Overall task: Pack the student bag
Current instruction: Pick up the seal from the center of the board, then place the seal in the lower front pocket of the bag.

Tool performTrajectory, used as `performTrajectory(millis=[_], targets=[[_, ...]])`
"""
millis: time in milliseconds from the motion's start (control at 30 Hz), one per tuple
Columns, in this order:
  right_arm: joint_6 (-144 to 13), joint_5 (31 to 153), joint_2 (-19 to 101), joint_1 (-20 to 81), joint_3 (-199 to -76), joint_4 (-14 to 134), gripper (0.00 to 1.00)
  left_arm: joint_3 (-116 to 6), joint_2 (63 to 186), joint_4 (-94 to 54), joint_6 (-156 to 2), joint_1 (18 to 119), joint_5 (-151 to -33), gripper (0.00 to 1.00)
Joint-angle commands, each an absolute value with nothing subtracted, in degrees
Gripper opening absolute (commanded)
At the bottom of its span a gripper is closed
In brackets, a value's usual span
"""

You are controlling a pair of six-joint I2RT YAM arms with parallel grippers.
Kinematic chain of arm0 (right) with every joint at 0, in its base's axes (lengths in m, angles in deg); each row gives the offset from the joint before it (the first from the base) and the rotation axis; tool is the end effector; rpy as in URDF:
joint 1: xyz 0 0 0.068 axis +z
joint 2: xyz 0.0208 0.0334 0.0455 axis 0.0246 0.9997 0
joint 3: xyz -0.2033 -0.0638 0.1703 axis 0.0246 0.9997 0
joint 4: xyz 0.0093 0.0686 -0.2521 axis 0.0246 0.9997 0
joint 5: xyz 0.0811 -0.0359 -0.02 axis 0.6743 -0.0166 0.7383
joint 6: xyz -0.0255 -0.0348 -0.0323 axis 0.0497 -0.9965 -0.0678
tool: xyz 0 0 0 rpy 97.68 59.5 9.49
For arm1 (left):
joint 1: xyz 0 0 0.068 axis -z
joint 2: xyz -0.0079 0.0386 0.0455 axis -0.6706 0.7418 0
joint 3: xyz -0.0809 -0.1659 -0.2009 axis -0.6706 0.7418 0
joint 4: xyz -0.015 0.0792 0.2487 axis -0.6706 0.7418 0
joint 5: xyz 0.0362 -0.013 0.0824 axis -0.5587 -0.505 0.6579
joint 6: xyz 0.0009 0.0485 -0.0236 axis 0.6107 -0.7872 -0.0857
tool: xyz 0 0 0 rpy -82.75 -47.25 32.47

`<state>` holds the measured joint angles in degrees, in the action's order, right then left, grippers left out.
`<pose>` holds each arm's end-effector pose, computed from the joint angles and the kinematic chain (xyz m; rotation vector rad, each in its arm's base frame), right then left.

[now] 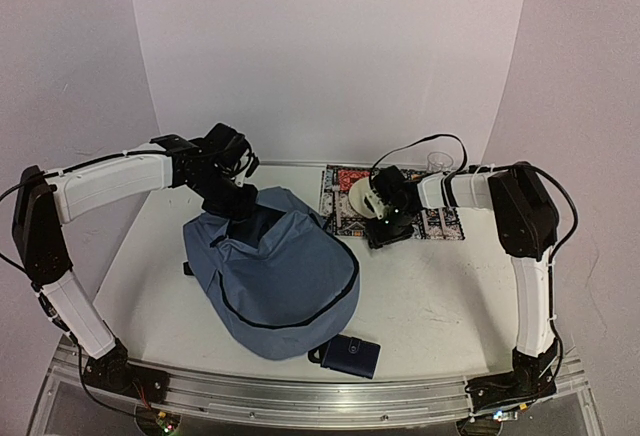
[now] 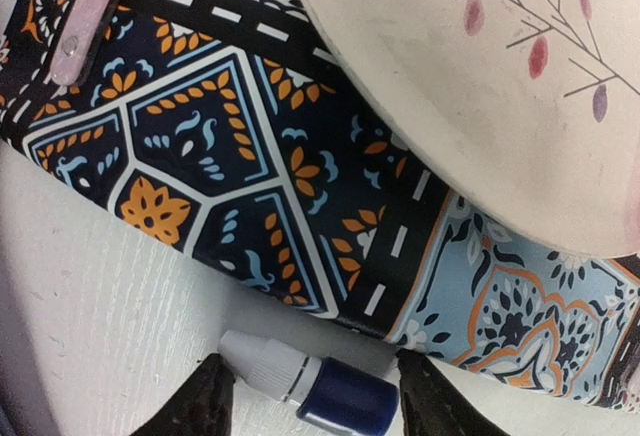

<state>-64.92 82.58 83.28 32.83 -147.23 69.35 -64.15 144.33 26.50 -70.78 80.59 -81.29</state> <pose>0.4007 0.2436 0.1487 -0.4866 2.3747 0.2796 0.2769 -0.2183 0.2849 0.4495 2.5728 -0.3130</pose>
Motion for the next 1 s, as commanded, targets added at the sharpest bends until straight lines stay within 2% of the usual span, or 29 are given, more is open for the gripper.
performTrajectory(millis=[0, 167, 267, 333, 467, 600, 967], targets=[[-63.8, 83.1, 85.4, 33.0, -147.4, 71.9, 0.48, -65.0, 142.1, 25.0, -70.4, 80.5, -80.2, 0.00], [-63.8, 83.8, 83.6, 33.8, -145.5, 71.9, 0.31, -64.5, 141.5, 25.0, -70.2, 80.4, -80.0, 0.00], [-63.5, 83.8, 82.1, 34.5, -143.5, 71.7, 0.25, -64.2, 141.4, 25.0, -70.1, 80.4, -79.9, 0.00], [-63.3, 84.7, 81.5, 35.0, -142.2, 71.5, 0.16, -64.3, 141.3, 24.9, -70.0, 80.4, -80.0, 0.00], [-62.8, 85.6, 80.0, 35.8, -140.9, 71.4, 0.07, -64.6, 141.6, 24.9, -70.0, 80.4, -80.4, 0.00], [-61.2, 87.5, 76.5, 36.0, -138.6, 71.3, 0.01, -64.6, 141.6, 25.0, -70.0, 80.4, -80.7, 0.00], [-55.8, 92.1, 62.6, 38.1, -137.2, 71.5, 0.02, -65.2, 141.5, 24.8, -69.9, 80.4, -80.7, 0.00]])
